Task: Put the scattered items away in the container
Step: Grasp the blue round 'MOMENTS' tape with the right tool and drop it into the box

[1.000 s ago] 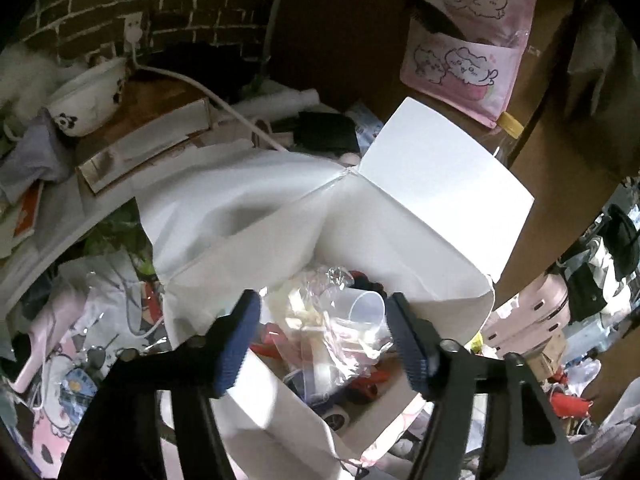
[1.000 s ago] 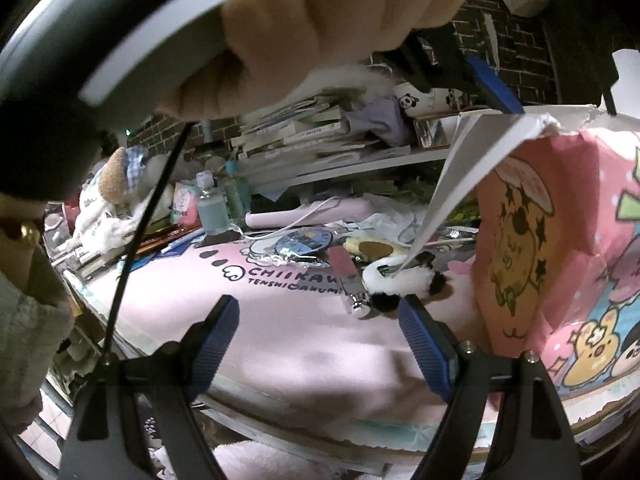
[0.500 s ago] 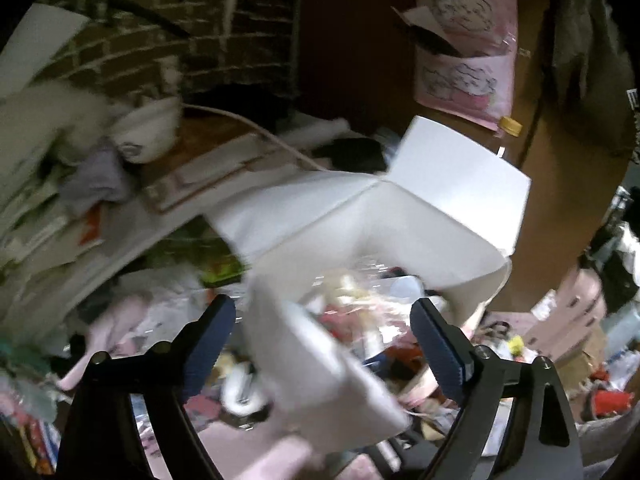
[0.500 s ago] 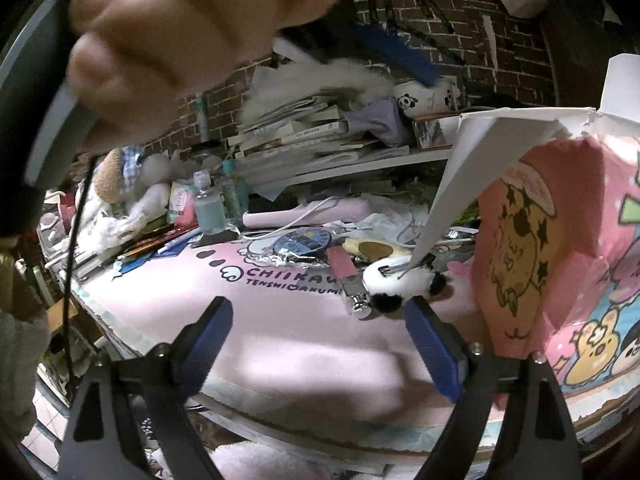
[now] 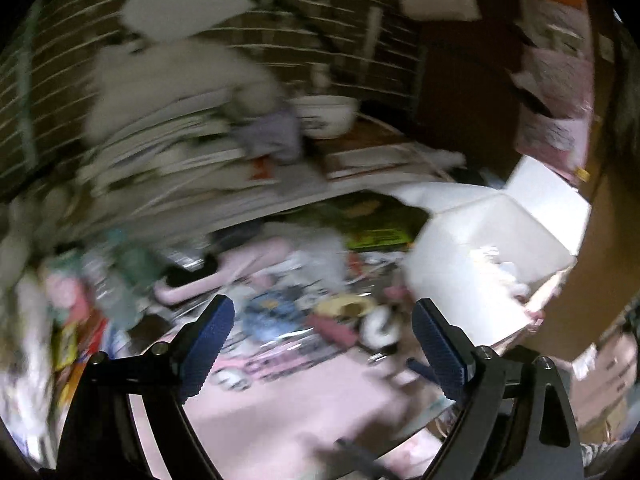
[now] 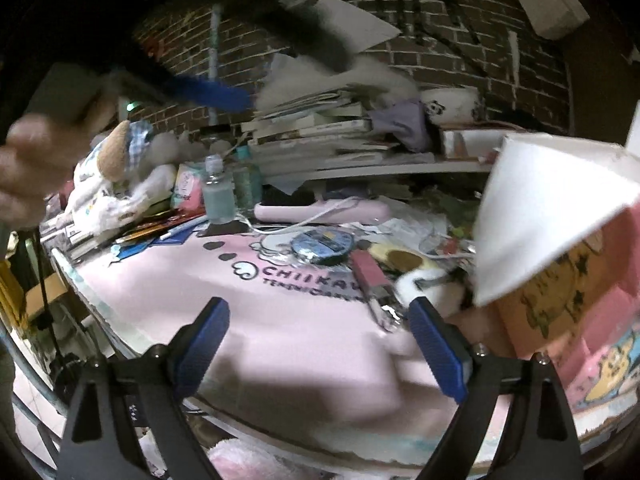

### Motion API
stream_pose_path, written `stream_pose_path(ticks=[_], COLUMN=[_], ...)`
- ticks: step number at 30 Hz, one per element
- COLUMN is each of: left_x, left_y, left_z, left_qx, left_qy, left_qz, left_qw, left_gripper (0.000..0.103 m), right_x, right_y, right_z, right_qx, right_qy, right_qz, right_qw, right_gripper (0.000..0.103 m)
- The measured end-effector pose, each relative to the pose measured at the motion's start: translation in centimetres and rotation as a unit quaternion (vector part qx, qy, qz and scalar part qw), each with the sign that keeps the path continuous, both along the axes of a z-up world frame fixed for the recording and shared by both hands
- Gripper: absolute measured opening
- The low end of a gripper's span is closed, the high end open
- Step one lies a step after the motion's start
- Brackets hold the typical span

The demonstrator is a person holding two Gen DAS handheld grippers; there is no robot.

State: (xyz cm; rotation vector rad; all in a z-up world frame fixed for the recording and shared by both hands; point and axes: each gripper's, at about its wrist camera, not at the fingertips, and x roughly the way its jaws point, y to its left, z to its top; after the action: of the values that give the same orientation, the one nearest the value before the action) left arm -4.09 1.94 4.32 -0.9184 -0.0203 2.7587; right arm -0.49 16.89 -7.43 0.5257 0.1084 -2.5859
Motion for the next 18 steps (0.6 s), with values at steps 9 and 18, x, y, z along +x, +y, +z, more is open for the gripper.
stream_pose_path(ticks=[9, 18], left_x=[2.9, 3.6], left_y=[-6.9, -9.7], left_z=[-2.3, -4.7], left_qx=[0.003, 0.018], left_qy=[-0.003, -0.016], left_qz=[0.102, 0.126], left_qw=[0.9948, 0.9918], left_gripper=[0.089, 0.089], right_x=[-2.1, -4.9], right_y=[-3.8, -7.4], right_z=[1.6, 3.1], right_qx=[0.016, 0.036], right_qy=[-0.033, -0.051], right_qz=[0.045, 0.04], right_qw=[0.998, 0.997], right_gripper=[0.09, 0.09])
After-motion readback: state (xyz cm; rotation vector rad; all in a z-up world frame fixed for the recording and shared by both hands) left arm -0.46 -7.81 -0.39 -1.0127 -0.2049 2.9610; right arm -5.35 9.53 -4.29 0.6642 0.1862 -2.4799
